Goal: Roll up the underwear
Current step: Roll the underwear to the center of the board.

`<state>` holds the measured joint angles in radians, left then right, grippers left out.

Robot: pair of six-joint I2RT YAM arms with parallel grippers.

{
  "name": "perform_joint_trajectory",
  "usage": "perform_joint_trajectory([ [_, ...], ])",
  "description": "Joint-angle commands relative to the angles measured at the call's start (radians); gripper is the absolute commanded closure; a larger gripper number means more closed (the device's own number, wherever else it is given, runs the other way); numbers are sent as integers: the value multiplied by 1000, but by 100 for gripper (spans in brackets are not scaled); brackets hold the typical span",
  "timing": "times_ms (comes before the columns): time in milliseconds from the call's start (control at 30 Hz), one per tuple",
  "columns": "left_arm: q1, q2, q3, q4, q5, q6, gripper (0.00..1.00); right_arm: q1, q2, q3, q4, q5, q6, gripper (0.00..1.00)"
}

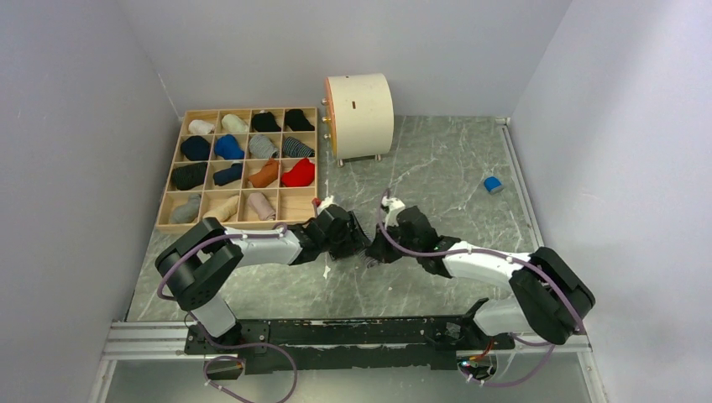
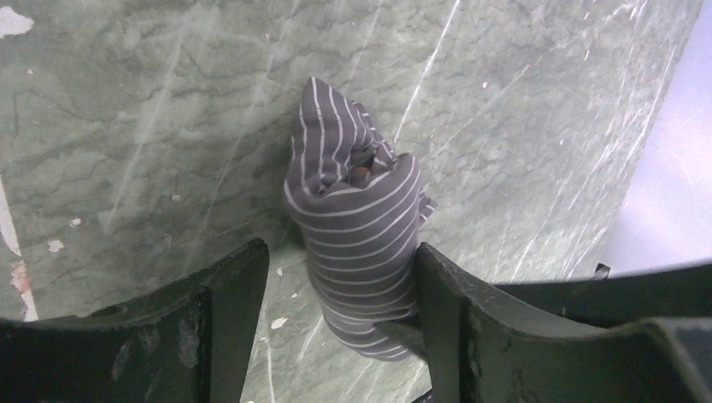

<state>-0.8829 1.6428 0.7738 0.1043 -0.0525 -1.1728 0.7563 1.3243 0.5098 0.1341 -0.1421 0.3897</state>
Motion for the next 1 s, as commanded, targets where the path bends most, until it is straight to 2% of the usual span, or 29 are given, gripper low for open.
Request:
perform_joint_trajectory([
  [0,-5,-31,19,27,2,18,30,-172,17,-110,114,-219,69,94],
  [200,-4,10,59,53,22,36,31,-320,95,-130,200,-432,106,94],
  [400,-4,39,99,37,22,57,38,-411,135,-151,253,-514,128,94],
  [567,-5,88,123,38,37,67,59,-432,152,-128,225,-531,116,89],
  [700,-4,135,142,4,38,53,64,-431,96,-68,96,-460,61,69],
  [767,-5,144,144,-13,34,44,65,-414,30,-35,-1,-370,18,61],
  [967,-5,160,161,-53,24,41,66,-295,-136,38,-205,-86,-49,53],
])
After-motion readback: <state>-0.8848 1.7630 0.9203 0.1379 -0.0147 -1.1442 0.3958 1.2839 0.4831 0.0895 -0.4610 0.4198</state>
